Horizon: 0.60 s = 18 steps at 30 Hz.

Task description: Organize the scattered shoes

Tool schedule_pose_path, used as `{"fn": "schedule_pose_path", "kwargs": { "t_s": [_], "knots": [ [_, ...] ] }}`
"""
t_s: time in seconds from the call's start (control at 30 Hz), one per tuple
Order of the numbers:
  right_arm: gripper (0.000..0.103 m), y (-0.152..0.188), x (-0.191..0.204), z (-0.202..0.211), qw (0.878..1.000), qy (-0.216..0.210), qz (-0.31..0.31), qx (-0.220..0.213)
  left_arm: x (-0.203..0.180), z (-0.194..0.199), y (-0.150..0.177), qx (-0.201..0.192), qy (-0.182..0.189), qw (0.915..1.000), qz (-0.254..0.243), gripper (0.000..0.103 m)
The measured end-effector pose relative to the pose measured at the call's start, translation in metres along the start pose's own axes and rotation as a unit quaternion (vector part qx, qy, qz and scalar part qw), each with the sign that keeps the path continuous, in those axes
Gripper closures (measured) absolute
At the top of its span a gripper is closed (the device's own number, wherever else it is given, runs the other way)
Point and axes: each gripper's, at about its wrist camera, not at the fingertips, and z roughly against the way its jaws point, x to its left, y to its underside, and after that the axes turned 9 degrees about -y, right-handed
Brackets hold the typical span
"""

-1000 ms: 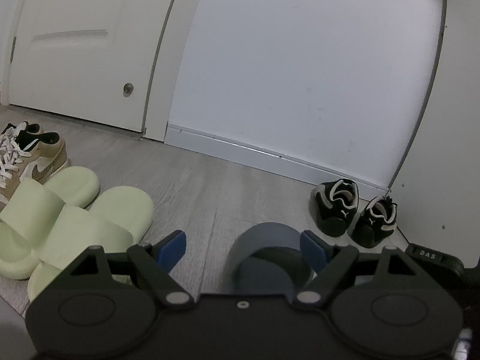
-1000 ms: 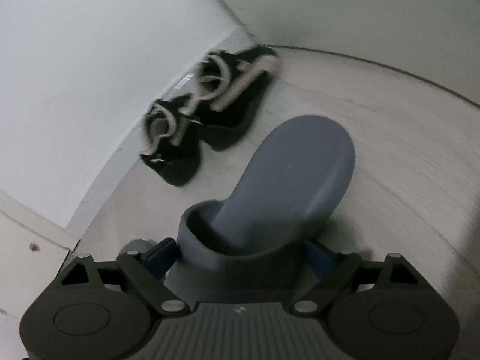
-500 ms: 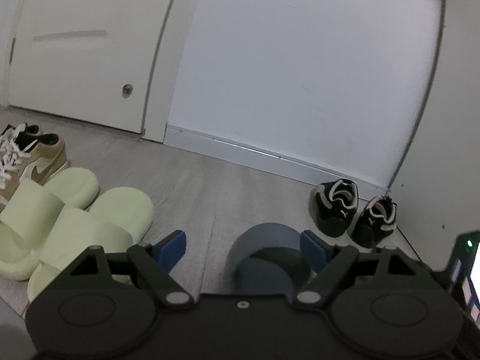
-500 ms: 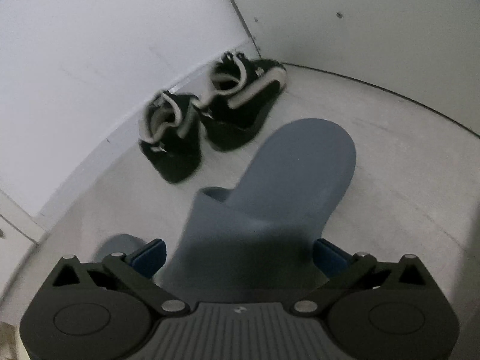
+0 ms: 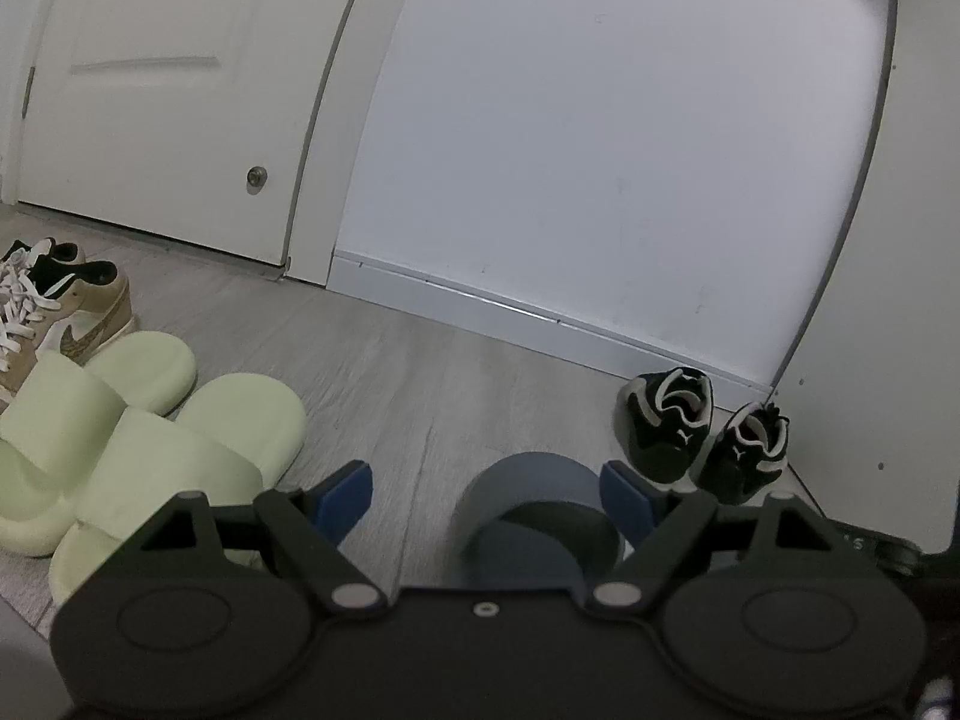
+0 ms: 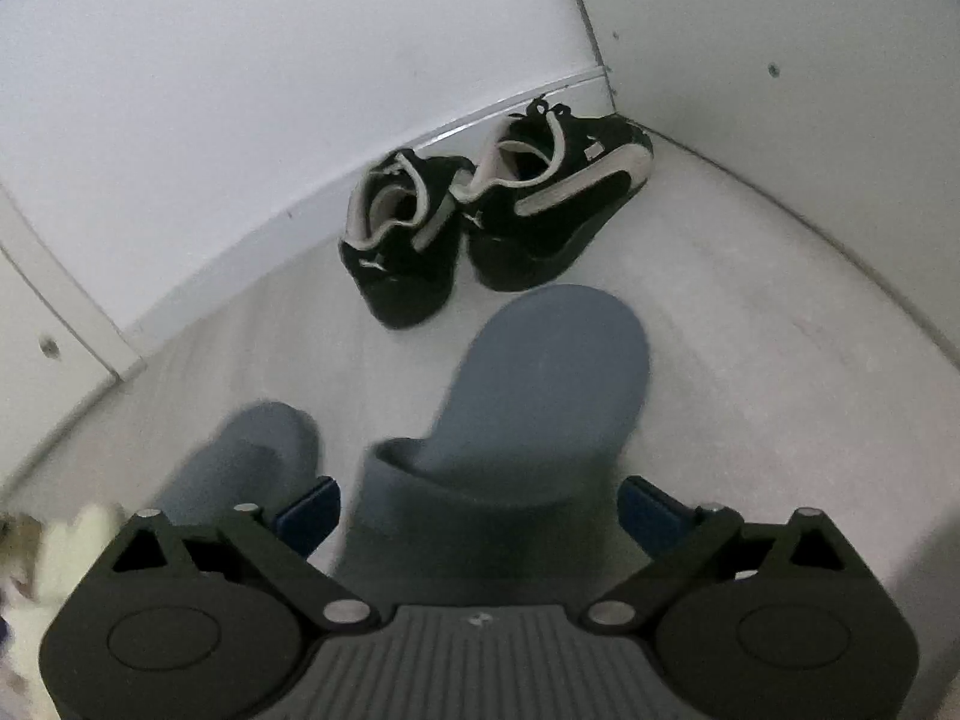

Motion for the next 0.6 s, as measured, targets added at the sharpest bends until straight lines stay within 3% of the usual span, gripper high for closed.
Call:
{"fn": "schedule_pose_path", "kwargs": {
  "t_s": [0.07,0.13,0.2,0.33,0.43,0.53,0.6],
  "knots": [
    [0.0,0.004,0.0,-0.01,1.0,0.004,-0.02,-0.003,0.0,0.001,0.0,-0.001,0.001,1.0,-0.001,0.019],
    [0.0,0.011,0.006,-0.024,0.999,0.043,0.008,-0.001,0.0,0.002,0.001,-0.002,0.002,1.0,-0.001,0.019],
    [0.0,0.014,0.012,-0.028,0.998,0.05,0.037,-0.001,0.001,0.002,0.0,-0.002,0.001,1.0,0.0,0.019],
    [0.004,0.011,0.019,-0.025,0.994,0.009,0.101,0.044,0.001,0.003,0.0,-0.003,0.0,1.0,0.003,0.019],
    [0.006,0.018,0.033,-0.016,0.982,-0.007,0.176,0.071,0.003,0.004,-0.001,-0.008,-0.002,0.9999,0.008,0.019],
    [0.006,0.024,0.045,-0.012,0.975,0.012,0.217,0.053,0.005,0.006,-0.002,-0.015,-0.009,0.9997,0.015,0.019],
    [0.005,0.027,0.054,-0.006,0.97,0.034,0.24,0.018,0.008,0.009,-0.004,-0.024,-0.016,0.9993,0.024,0.019]
  ]
}}
